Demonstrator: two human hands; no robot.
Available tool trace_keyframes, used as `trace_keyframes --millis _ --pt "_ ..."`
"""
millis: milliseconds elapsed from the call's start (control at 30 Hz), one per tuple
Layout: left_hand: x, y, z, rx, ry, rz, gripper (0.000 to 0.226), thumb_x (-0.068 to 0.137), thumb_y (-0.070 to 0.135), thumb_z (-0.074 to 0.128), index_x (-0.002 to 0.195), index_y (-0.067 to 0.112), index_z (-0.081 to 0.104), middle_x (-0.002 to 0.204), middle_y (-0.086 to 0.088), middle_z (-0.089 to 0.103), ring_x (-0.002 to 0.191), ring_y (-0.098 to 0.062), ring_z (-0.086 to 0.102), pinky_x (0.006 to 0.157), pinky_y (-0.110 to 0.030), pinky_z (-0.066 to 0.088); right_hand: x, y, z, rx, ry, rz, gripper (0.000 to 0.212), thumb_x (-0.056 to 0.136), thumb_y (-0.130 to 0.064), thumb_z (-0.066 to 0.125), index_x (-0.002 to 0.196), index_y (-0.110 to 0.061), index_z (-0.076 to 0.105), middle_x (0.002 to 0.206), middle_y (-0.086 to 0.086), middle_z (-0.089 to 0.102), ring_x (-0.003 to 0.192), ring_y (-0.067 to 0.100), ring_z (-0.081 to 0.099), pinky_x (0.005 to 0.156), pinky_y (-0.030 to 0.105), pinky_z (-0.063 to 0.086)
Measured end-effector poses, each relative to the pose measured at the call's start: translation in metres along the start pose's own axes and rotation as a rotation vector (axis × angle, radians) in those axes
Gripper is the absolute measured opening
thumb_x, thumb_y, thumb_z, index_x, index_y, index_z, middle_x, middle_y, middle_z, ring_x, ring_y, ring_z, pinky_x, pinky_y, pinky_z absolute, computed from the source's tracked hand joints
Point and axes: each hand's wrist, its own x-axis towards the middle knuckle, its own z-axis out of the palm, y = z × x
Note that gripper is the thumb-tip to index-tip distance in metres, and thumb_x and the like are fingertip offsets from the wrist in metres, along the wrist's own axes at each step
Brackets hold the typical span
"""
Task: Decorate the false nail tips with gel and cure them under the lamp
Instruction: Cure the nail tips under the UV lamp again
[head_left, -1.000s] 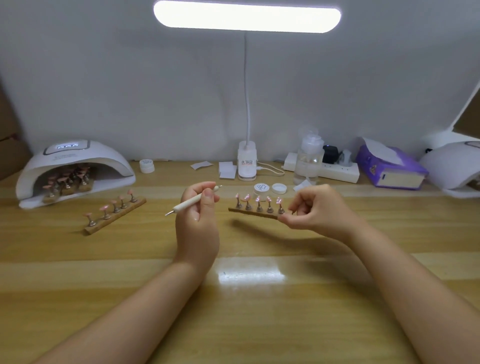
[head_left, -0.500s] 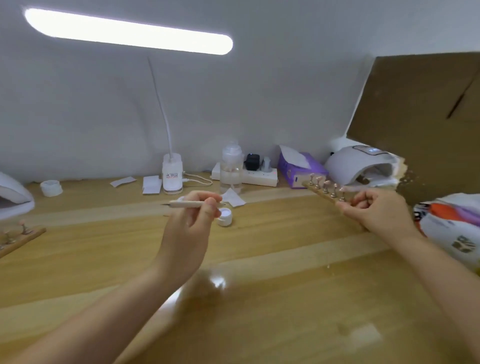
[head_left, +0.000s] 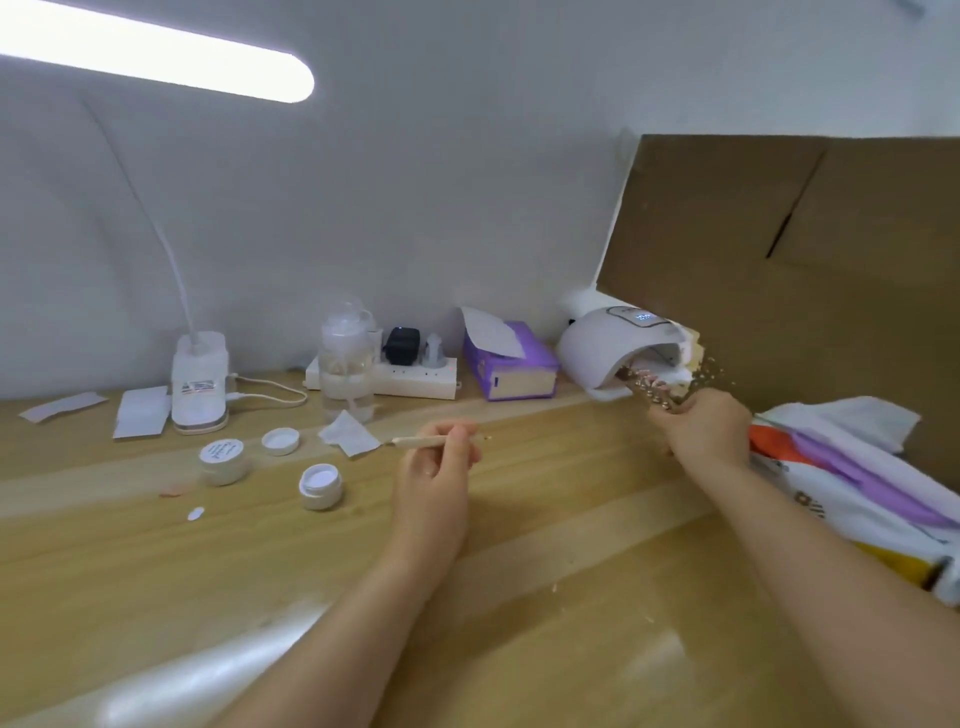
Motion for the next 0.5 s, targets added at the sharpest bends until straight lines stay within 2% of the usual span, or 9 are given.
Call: trace_keyframes --millis 100,233,400,500 --pt "0.000 -0.004 -0.005 0.005 -0.020 0.066 0.020 0.098 0.016 0.047 0.089 0.018 0.064 0.081 -0.007 0.065 0.078 -0.012 0.059 0.072 -0.022 0.046 0.016 0.001 0.014 -0.061 0.023 0.055 0.023 0.078 -0.022 0.066 0.058 -0.011 0.064 0.047 -0.001 0.051 0.046 0.013 0.046 0.042 0.020 0.025" --pt "0.001 -0.007 -0.007 0.000 0.006 0.053 0.020 0.098 0.022 0.047 0.088 0.024 0.065 0.079 0.000 0.066 0.078 -0.008 0.060 0.072 -0.022 0.046 0.033 0.010 0.031 -0.052 0.041 0.112 0.023 0.079 -0.019 0.064 0.061 -0.005 0.063 0.054 0.007 0.057 0.053 0.019 0.053 0.042 0.022 0.026" --pt "0.007 -0.012 -0.004 -0.032 0.028 0.025 0.022 0.098 0.034 0.046 0.087 0.026 0.064 0.076 0.003 0.065 0.076 -0.004 0.060 0.070 -0.015 0.044 0.047 0.011 0.048 -0.052 0.086 0.169 0.017 0.080 -0.018 0.066 0.072 -0.005 0.059 0.077 0.019 0.066 0.073 0.029 0.062 0.057 0.028 0.038" --pt "0.007 -0.012 -0.004 -0.055 0.030 0.013 0.028 0.087 0.045 0.044 0.088 0.027 0.065 0.075 0.004 0.066 0.078 -0.004 0.061 0.069 -0.015 0.045 0.053 0.014 0.060 -0.027 0.081 0.233 0.020 0.083 -0.019 0.064 0.084 0.001 0.062 0.085 0.020 0.067 0.081 0.034 0.066 0.064 0.036 0.051"
